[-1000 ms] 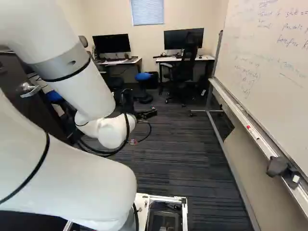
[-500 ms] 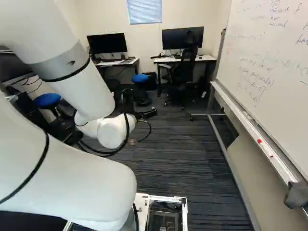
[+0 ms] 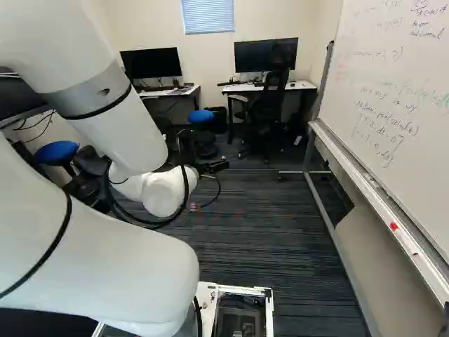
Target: Open the door and move inside
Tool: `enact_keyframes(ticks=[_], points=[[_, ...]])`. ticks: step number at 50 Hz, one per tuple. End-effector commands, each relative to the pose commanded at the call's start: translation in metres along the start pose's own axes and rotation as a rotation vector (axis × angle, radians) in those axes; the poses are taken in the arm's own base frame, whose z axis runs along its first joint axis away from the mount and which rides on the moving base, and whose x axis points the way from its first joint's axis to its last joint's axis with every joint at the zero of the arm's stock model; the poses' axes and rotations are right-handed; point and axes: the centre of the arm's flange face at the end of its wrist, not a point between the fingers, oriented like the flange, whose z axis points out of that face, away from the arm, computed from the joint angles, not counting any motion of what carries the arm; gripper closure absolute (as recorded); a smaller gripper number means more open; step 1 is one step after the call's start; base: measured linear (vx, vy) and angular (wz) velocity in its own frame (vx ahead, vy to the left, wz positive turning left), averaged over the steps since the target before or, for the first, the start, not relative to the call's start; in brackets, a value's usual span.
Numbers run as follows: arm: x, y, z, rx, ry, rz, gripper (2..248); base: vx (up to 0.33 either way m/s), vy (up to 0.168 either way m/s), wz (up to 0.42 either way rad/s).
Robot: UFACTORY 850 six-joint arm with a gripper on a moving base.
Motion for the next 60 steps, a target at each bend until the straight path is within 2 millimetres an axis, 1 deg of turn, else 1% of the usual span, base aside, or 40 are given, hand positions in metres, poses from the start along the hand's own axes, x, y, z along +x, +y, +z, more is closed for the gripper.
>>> enact_keyframes(ticks=[27,60], points=[[0.0000,0.0000,0.0000,0.000,0.000,0.000,3,0.197,0.006,-0.015],[0.0000,0.0000,0.0000,0.000,0.000,0.000,3,0.232,0.010,0.003]])
